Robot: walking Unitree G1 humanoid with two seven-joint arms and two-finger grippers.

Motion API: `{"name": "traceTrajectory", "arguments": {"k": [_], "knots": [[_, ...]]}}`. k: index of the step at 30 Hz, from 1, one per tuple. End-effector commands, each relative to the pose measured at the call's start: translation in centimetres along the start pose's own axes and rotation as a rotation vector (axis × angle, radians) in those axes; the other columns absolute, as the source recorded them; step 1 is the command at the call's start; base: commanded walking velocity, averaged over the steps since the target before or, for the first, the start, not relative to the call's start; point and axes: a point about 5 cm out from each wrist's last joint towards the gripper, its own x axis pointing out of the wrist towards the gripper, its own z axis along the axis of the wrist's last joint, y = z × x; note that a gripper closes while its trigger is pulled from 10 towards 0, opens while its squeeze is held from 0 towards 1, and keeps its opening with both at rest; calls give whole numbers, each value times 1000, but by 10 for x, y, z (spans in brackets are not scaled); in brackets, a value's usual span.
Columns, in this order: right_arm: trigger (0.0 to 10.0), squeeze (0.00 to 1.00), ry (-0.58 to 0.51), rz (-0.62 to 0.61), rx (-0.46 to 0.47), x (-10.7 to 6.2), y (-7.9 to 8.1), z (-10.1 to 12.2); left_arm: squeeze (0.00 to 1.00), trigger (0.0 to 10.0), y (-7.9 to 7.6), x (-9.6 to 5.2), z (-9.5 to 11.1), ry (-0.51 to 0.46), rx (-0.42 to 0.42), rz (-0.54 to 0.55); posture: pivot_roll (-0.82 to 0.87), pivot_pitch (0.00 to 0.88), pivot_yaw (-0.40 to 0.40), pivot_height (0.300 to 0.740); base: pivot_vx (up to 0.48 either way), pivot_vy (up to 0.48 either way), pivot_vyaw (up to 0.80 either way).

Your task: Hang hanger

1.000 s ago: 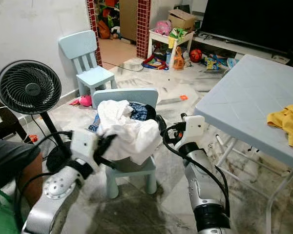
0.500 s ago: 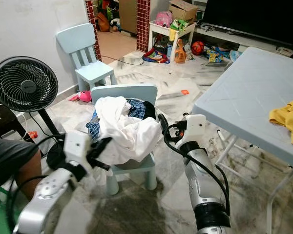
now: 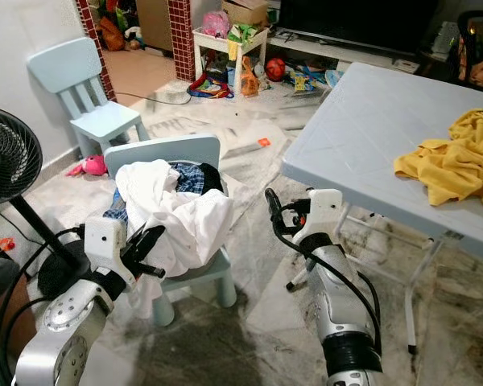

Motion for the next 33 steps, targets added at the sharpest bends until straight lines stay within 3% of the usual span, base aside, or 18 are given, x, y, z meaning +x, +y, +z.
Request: {"name": "traceTrajectory", "arguments": {"k": [1,7,33], "knots": [[10000,0,-6,3,-6,3,0,3,0,10000,1,0,2,-12,-6,1,27,0,-51,740,0,0,0],[10000,0,-5,2,-3,3,0,3,0,10000,0,1,2,-14,-18,-9,25,0,-48,740,0,-47,0],[10000,0,-4,-2,-1,6,0,4,0,10000,-3,3,2,-14,-19,-27,20,0,-46,740,0,-348,0]]}}
